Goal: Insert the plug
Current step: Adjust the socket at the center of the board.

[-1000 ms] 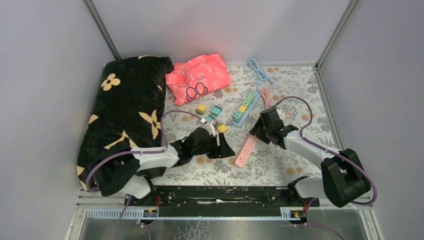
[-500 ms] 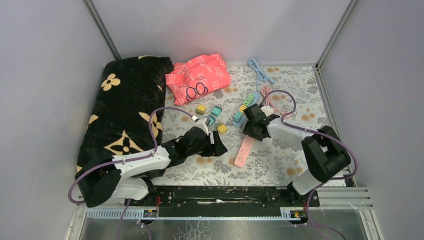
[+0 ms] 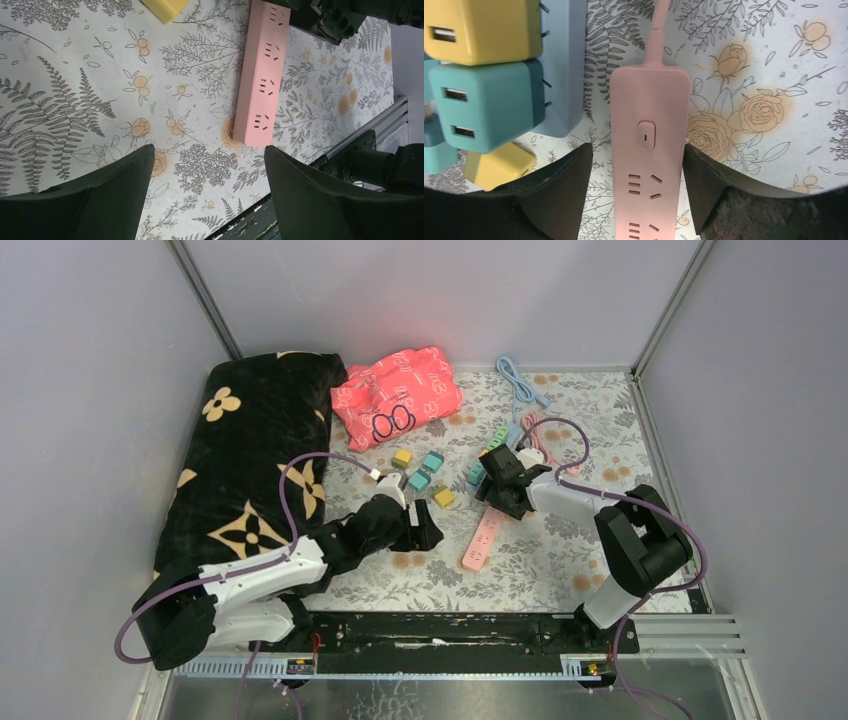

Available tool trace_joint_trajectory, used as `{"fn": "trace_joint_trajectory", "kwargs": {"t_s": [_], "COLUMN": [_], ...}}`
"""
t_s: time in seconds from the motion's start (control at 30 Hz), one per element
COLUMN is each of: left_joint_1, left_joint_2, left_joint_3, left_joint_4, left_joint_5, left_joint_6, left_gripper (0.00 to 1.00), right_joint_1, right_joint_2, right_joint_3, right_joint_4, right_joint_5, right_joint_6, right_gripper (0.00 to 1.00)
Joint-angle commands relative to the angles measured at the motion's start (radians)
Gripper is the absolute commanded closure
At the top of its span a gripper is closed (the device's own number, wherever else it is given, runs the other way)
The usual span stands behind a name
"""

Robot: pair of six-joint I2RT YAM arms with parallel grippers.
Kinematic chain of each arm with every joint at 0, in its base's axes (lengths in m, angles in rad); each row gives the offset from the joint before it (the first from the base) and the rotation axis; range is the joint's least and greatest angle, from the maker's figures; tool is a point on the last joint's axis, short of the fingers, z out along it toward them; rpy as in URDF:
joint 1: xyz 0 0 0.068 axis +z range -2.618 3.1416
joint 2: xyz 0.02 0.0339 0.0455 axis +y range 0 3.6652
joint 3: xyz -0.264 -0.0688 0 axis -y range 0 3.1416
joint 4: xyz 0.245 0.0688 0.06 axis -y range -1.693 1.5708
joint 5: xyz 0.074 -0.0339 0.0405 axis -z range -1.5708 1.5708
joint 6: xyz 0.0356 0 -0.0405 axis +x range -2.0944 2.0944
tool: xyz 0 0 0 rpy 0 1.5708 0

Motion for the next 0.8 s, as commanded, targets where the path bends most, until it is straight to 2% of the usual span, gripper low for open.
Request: {"fn": "trace_joint_trajectory", "kwargs": {"t_s": [0.0, 0.27, 0.5, 0.77], "left_joint_1": [0.005, 0.005, 0.006, 0.040], "left_joint_2": [-0.031, -0.068, -0.068, -0.003], "left_joint_3": [0.009, 0.041, 0.075, 0.160], "left_joint_4": [-0.048, -0.131, -0.181, -0.255], "left_joint_5": [-0.054, -0.094, -0.116, -0.154], "left_joint_6": [0.024, 0.030, 0.037, 0.079], "left_gripper": [0.12, 0.10, 0.09, 0.09], "right_joint_1": [0.004, 0.004, 0.004, 0.005], "right_joint_2": [-0.047, -0.196, -0.285, -0.391], "right_joint_3": [-0.001, -0.110, -0.207, -0.315], "right_joint_4": [0.064, 0.103, 0.129, 0.262], "right_joint_5": [-0.029, -0.059, -0.068, -0.113], "right_joint_6": [0.005, -0.028, -0.090, -0.167], "right_gripper": [0.27, 0.23, 0.33, 0.34]}}
